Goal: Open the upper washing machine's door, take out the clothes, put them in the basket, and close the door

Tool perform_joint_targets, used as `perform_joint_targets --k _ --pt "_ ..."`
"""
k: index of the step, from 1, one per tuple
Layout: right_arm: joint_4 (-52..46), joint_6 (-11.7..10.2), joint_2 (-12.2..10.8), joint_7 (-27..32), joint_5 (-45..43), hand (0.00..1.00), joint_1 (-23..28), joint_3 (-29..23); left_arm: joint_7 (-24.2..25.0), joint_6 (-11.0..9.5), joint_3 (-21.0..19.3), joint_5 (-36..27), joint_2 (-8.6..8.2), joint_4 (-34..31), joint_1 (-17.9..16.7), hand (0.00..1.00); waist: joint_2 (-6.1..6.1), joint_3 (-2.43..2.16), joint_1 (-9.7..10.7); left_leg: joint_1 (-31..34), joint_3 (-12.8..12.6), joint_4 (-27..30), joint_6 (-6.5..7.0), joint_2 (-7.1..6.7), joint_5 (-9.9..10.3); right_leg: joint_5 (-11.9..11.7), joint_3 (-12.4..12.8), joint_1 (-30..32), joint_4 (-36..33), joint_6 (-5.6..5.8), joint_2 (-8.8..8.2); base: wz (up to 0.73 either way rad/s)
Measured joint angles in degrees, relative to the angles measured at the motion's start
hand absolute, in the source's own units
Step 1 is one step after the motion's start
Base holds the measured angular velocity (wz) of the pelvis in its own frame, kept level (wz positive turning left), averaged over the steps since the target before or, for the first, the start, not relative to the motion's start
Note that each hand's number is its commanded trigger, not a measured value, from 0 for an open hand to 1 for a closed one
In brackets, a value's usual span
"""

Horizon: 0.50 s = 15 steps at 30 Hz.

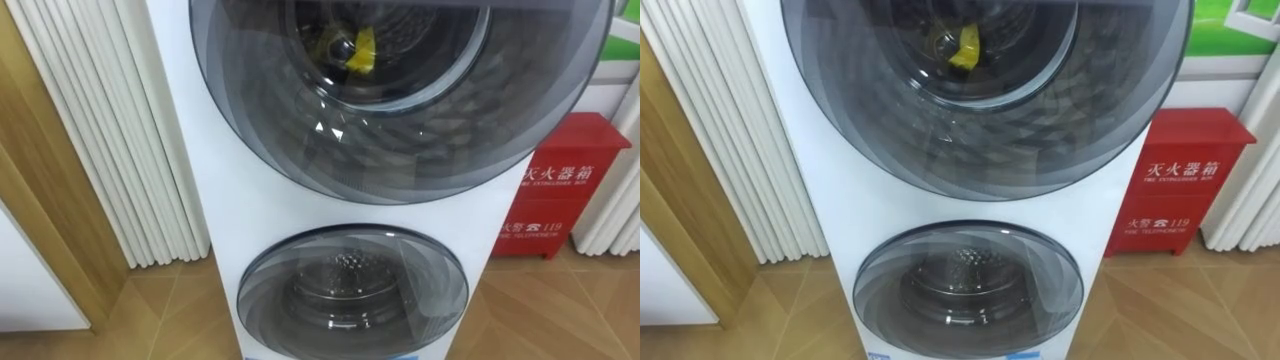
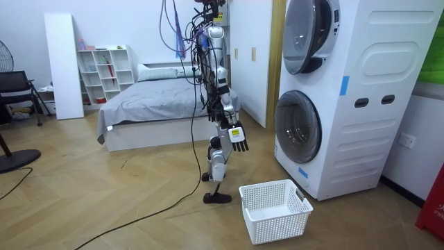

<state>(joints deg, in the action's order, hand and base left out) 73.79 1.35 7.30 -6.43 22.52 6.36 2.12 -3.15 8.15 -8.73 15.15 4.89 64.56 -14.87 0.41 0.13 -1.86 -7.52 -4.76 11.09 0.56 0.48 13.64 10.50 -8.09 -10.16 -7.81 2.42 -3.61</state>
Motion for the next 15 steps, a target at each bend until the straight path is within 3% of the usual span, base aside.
perform_joint_targets --k 8,12,15 --pt "-0.42 -0.01 -0.01 5.13 0.00 0.00 -0.02 -4.62 -0.09 -1.54 -0.56 -2.17 0.09 1.74 0.48 0.00 -0.21 0.06 0.22 0.66 -0.03 0.51 0.05 0.07 0.36 0.00 0.06 0.21 -0.26 0.00 0.01 0.00" --pt "-5.47 -0.46 1.31 8.40 1.05 0.00 -0.64 -10.35 -0.26 -3.52 -2.47 -4.27 1.03 1.03 0.31 0.00 -0.43 0.21 1.46 0.65 -0.12 0.67 0.07 0.02 0.34 0.00 0.18 0.24 -0.50 0.00 -0.04 -0.01" --pt "-7.82 -1.28 2.95 10.60 1.73 0.00 -2.59 -11.36 -0.51 -5.10 -2.48 -4.43 1.27 1.06 0.44 0.00 -0.24 0.12 1.61 0.25 -0.54 0.56 0.08 0.07 0.33 0.00 0.57 0.28 -0.85 0.00 -0.04 -0.07"
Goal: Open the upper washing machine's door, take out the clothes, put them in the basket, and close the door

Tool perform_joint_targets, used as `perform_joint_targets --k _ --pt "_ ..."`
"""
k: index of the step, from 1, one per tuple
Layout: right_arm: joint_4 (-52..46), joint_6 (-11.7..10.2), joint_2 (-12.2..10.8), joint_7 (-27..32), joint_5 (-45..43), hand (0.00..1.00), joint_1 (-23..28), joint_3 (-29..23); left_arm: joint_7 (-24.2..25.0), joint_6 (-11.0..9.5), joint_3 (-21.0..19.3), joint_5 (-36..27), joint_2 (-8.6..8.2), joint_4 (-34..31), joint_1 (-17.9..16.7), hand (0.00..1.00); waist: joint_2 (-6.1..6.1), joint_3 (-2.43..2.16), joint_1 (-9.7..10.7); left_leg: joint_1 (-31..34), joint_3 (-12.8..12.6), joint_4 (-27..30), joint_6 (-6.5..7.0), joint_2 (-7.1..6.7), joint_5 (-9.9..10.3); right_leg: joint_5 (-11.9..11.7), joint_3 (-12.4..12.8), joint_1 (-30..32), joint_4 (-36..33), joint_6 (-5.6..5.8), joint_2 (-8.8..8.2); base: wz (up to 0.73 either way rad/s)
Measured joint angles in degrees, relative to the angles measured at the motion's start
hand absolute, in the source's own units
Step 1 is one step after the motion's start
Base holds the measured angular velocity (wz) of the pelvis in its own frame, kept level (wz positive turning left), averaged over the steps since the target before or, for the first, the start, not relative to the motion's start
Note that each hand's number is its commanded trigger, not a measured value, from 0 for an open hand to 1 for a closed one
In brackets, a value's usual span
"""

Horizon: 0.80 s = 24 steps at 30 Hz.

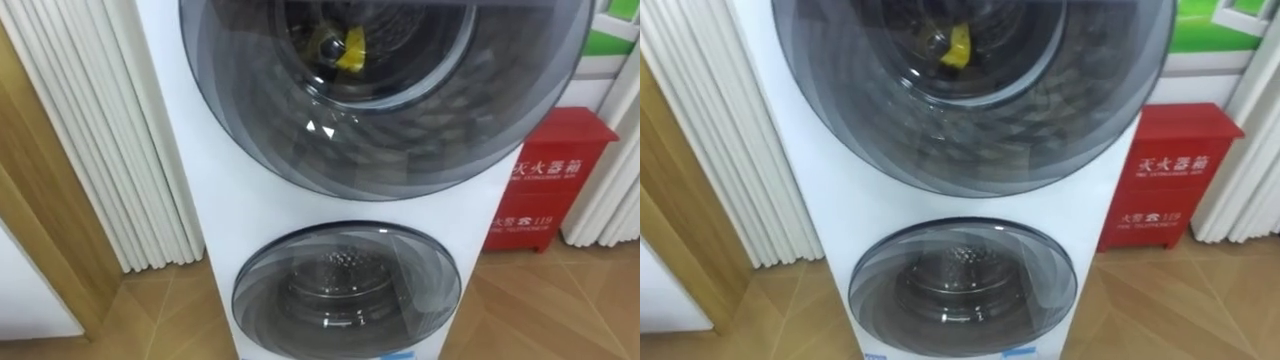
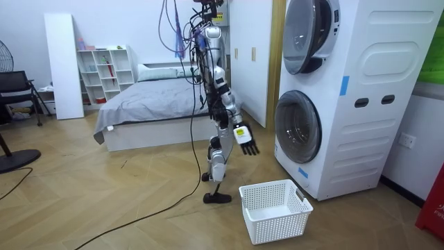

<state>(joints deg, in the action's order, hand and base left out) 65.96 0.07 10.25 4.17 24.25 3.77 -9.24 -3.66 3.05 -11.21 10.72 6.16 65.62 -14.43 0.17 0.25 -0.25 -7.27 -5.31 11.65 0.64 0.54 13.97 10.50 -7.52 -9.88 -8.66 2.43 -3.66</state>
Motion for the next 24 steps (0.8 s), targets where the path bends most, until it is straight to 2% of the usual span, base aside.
perform_joint_targets --k 4,9,13,15,20,22,24 --pt "-7.19 -0.19 0.87 4.64 -1.06 0.00 -3.02 -1.69 0.16 -1.05 -1.06 0.00 0.14 0.00 0.93 0.00 0.61 0.03 -0.09 -0.03 -0.22 0.00 0.01 -0.05 -0.01 0.04 0.14 0.04 0.05 0.06 -0.05 -0.01" --pt "-19.94 -0.21 1.27 10.39 -1.62 0.00 -6.06 -1.90 0.32 -0.76 -0.97 -1.58 0.29 0.11 0.66 0.00 1.19 0.01 -0.16 -0.11 -0.33 0.06 0.17 -0.31 -0.10 0.14 0.33 0.11 0.04 0.22 -0.23 0.00" --pt "-31.72 -0.46 1.69 13.42 -1.38 0.00 -6.61 -1.96 0.28 -0.26 0.40 -1.51 1.21 -0.45 -0.67 0.00 1.19 -0.37 -0.47 0.55 -0.32 0.17 0.18 -0.20 -0.12 0.13 0.25 0.96 -0.21 0.21 -0.16 0.00" --pt "-33.87 -0.61 1.89 14.29 -0.57 0.00 -7.08 -1.96 0.02 -0.13 0.43 -1.36 1.49 -0.47 -1.00 0.00 1.51 -0.20 -0.57 0.44 -0.28 0.16 0.18 -0.20 -0.13 0.13 0.26 0.99 -0.12 0.21 -0.15 0.00" --pt "-39.80 -0.81 2.20 16.58 -0.06 0.00 -7.20 -1.97 -0.34 0.51 0.39 -1.04 1.76 -2.05 -1.83 0.00 2.00 -0.16 -1.20 0.86 -0.27 0.10 0.18 -0.20 -0.13 0.13 -0.36 1.30 -0.23 0.21 -0.21 0.00" --pt "-42.21 -0.82 3.38 16.20 -0.11 0.00 -8.51 -1.97 0.07 0.73 0.26 -1.02 1.89 -3.35 -1.85 0.00 2.30 -0.03 -1.27 1.64 -0.25 0.22 0.20 -0.20 -0.15 0.13 -0.41 1.81 -0.22 0.21 -0.21 0.00" --pt "-42.47 -0.81 4.20 16.35 -0.06 0.00 -9.88 -1.97 0.54 0.72 0.27 -1.05 1.97 -3.75 -1.78 0.00 2.45 -0.14 -1.46 1.57 -0.23 0.20 0.20 -0.20 -0.15 0.13 -0.45 1.66 -0.22 0.21 -0.21 0.00"
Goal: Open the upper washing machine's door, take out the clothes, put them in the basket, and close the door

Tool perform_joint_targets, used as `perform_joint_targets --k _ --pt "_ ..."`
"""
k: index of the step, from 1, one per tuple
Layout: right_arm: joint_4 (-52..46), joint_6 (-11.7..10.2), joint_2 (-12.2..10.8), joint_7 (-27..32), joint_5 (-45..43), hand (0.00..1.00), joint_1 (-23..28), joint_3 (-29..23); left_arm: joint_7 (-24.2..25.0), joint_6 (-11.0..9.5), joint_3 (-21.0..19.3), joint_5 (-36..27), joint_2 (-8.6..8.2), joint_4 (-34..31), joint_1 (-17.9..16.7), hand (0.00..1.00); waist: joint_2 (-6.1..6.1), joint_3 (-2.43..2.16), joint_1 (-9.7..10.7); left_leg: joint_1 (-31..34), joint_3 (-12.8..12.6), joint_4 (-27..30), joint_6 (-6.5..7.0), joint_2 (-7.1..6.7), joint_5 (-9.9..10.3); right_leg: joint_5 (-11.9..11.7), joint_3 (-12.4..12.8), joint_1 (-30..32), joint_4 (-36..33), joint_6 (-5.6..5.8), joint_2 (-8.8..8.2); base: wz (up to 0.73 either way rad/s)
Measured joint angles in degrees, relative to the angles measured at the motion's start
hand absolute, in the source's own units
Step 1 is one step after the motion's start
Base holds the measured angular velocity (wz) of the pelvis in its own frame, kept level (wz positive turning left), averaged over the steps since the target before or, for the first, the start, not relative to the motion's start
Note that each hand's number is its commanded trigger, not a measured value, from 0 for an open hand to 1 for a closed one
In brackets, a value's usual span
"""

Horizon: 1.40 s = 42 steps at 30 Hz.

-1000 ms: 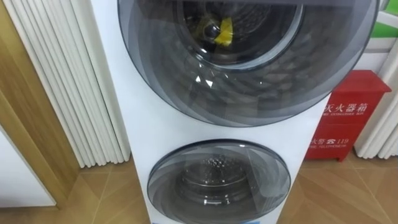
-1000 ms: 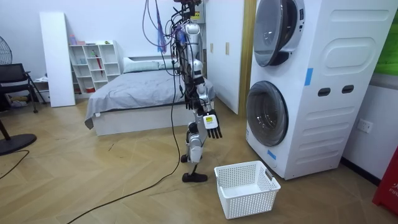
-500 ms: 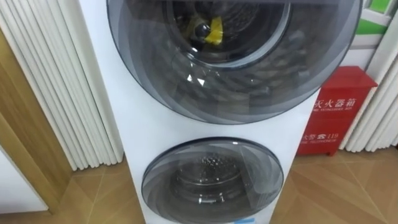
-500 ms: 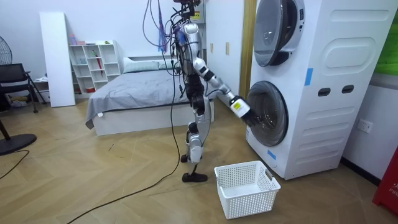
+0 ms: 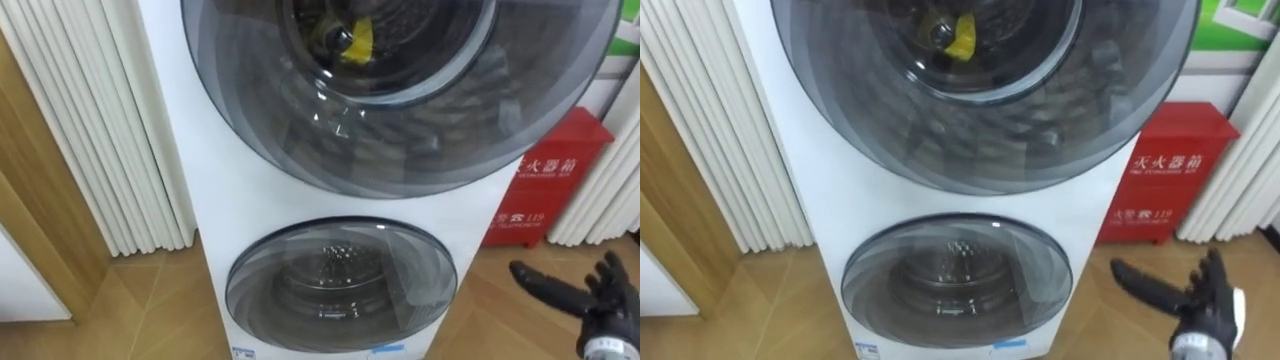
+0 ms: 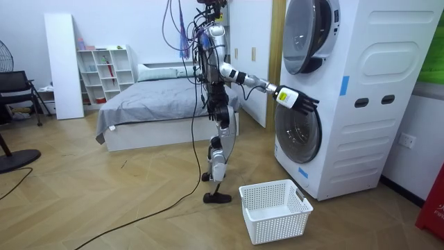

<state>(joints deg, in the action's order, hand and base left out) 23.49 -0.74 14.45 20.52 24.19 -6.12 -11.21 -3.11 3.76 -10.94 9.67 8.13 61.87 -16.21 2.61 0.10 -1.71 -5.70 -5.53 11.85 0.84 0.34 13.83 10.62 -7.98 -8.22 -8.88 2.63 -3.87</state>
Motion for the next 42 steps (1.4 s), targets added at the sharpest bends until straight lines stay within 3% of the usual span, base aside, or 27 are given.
perform_joint_targets --k 6,13,17,26,32,39,41,42 --pt "-1.43 0.05 2.99 1.71 1.05 0.00 -5.57 1.62 -0.03 1.33 1.20 0.07 0.43 -0.01 0.16 0.00 0.58 0.07 -0.59 0.00 0.32 -0.01 0.07 -0.06 -0.08 0.00 -0.22 -0.05 -0.10 0.00 -0.05 0.01" --pt "-2.49 0.32 3.19 3.26 -1.08 0.00 -11.00 2.24 -0.12 3.06 2.30 0.06 1.06 -0.12 0.47 0.00 1.08 0.20 -1.46 0.20 1.17 -0.02 0.03 -0.05 -0.28 0.00 -1.66 -0.02 0.01 0.00 -0.08 0.06" --pt "-3.50 1.11 3.83 3.36 -1.59 0.00 -11.28 2.11 0.34 3.45 2.24 2.46 1.09 -0.70 0.44 0.00 1.03 0.09 -1.67 1.02 1.61 0.07 0.02 -0.09 -0.28 0.00 -2.46 0.51 0.02 0.00 -0.11 0.04" --pt "-4.74 3.91 4.81 3.13 -4.27 0.00 -12.95 2.12 1.35 3.33 2.18 5.81 1.36 -1.70 1.70 0.00 1.23 0.04 -1.86 1.03 1.92 -0.56 -0.02 -0.10 -0.48 -0.01 -2.39 1.11 0.02 -0.01 -0.07 -0.02" --pt "-6.96 8.15 8.35 2.07 -8.62 0.00 -14.70 3.16 1.33 3.34 2.16 6.30 1.36 -2.87 1.43 0.00 1.52 0.18 -2.97 1.11 2.23 -1.16 0.02 0.06 -0.53 0.00 -2.34 2.76 -1.38 0.00 0.04 -0.14" --pt "-6.96 11.43 10.12 1.75 -14.05 0.00 -16.38 3.38 1.02 3.82 2.24 6.88 1.95 -2.84 1.11 0.00 2.47 0.27 -4.02 0.58 5.69 -1.42 0.21 0.32 -0.67 0.01 -2.43 4.58 -4.96 0.00 0.29 -0.07" --pt "-6.95 12.24 10.22 1.63 -14.78 0.00 -16.41 3.46 0.85 3.88 2.27 6.91 2.16 -2.86 1.15 0.00 2.34 0.51 -4.90 -1.13 10.61 -2.37 0.37 1.36 -1.24 1.27 -2.24 8.50 -11.85 -0.96 0.74 -0.45" --pt "-7.02 12.26 10.15 0.87 -15.02 0.00 -16.47 4.04 0.70 3.60 1.93 7.10 2.99 -2.75 0.97 0.00 2.30 0.59 -5.09 -1.33 15.51 -2.47 0.25 2.47 -1.20 2.48 0.93 11.15 -9.71 -3.52 3.61 -0.65"
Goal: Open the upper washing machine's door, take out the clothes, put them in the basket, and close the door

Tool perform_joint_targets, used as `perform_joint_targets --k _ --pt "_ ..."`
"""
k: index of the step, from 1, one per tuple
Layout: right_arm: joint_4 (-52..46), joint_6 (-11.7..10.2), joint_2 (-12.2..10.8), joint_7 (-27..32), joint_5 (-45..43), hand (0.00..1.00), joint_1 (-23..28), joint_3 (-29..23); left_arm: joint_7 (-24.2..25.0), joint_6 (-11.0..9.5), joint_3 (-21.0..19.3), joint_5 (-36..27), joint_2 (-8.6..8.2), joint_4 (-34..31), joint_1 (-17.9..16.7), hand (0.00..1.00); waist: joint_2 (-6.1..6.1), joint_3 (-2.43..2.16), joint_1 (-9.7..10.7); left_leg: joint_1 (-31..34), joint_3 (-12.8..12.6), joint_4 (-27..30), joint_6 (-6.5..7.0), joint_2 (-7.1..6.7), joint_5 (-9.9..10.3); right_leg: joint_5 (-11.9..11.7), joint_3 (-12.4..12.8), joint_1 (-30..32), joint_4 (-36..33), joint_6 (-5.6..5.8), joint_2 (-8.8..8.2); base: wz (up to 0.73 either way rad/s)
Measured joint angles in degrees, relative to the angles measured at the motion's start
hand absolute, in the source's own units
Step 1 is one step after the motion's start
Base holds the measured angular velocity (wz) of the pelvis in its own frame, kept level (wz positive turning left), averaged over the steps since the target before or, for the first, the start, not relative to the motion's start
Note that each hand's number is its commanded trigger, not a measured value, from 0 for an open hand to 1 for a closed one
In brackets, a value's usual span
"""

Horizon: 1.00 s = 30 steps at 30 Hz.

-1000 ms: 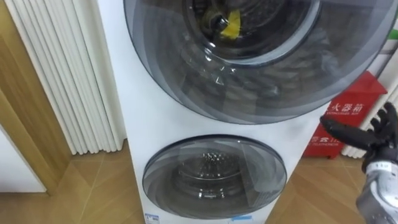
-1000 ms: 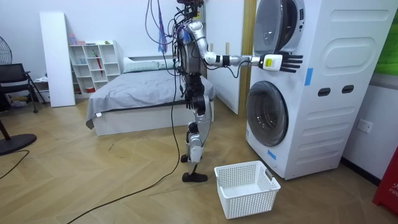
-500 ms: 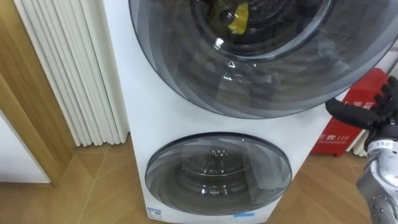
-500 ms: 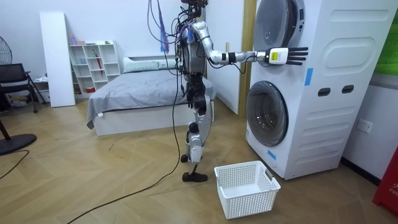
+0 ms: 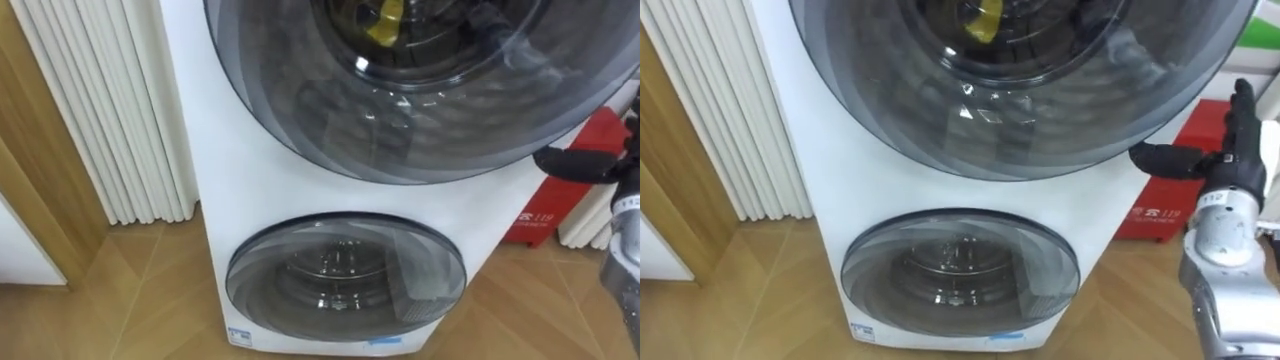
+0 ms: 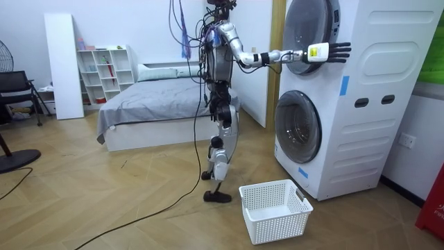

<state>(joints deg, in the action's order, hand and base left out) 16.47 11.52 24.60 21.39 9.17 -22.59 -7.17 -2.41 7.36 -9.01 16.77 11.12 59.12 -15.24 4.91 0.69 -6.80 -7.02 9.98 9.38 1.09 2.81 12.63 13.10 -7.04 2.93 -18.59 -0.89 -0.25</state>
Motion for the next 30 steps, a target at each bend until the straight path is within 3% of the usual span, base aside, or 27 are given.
perform_joint_targets --k 1,2,4,6,10,19,25,30 --pt "-1.48 0.00 0.09 -0.33 0.25 0.00 -1.36 1.08 -0.16 -0.10 -1.36 1.16 0.47 0.16 -0.97 0.00 1.14 -0.36 0.00 1.23 0.16 0.13 -1.10 0.43 0.63 -7.64 0.36 1.82 8.46 -1.06 1.45 -0.45" --pt "-2.51 -0.10 0.44 -0.26 0.35 0.00 -1.59 1.47 -0.41 -0.11 -1.83 1.55 0.28 0.77 -0.83 0.00 0.54 -0.32 0.87 1.25 0.22 0.04 -2.32 1.08 1.48 -9.29 -1.24 1.98 8.00 -1.90 1.48 -0.06" --pt "-3.83 -0.06 1.26 0.83 -0.38 0.00 -1.60 2.76 -0.56 0.20 -1.62 1.49 -0.09 0.80 -0.55 0.00 0.22 -0.27 2.09 1.12 -6.63 -0.98 -4.15 2.03 1.16 -9.21 -2.69 0.22 7.81 -2.18 1.54 0.33" --pt "-3.59 0.81 1.31 1.05 -0.73 0.00 -1.50 3.21 -0.69 0.29 -0.10 1.45 0.00 -0.01 -0.57 0.00 0.32 -0.24 2.29 2.20 -10.73 -1.19 -2.81 2.41 0.07 -8.99 -2.89 -0.64 7.93 -1.84 1.36 0.26" --pt "-3.82 1.48 1.39 0.39 -0.66 0.00 -1.50 2.27 -0.68 1.92 1.11 1.47 -0.53 -0.21 -0.78 0.00 0.27 -0.29 2.28 2.67 -10.75 -0.16 -2.53 1.12 -0.12 -8.26 -3.88 -0.54 7.90 -1.34 0.76 0.04" --pt "-6.93 1.49 1.53 -0.32 -4.50 0.00 -0.96 2.27 -0.44 0.92 0.98 -0.40 -0.24 -0.18 -0.57 0.00 -0.83 -0.89 2.85 2.01 -11.23 0.53 -2.62 0.77 -0.18 -6.88 -3.86 -0.77 6.25 -1.65 0.36 0.00" --pt "-15.90 1.49 1.53 -0.33 -4.48 0.00 5.60 1.73 -0.99 -0.40 1.01 -1.50 0.06 -0.14 -0.53 0.00 -0.71 -0.82 3.74 0.94 -11.53 0.22 -2.63 0.84 -0.18 -6.55 -3.83 -1.77 6.23 -1.66 0.39 -0.01" --pt "-18.33 1.49 1.53 -1.15 -4.45 0.00 7.18 1.34 -1.17 -1.49 1.01 -1.49 0.49 0.11 -0.32 0.00 0.16 -0.53 3.80 0.45 -12.50 0.14 -2.64 0.94 -0.17 -6.21 -3.04 -1.93 5.97 -1.59 0.50 -0.04"
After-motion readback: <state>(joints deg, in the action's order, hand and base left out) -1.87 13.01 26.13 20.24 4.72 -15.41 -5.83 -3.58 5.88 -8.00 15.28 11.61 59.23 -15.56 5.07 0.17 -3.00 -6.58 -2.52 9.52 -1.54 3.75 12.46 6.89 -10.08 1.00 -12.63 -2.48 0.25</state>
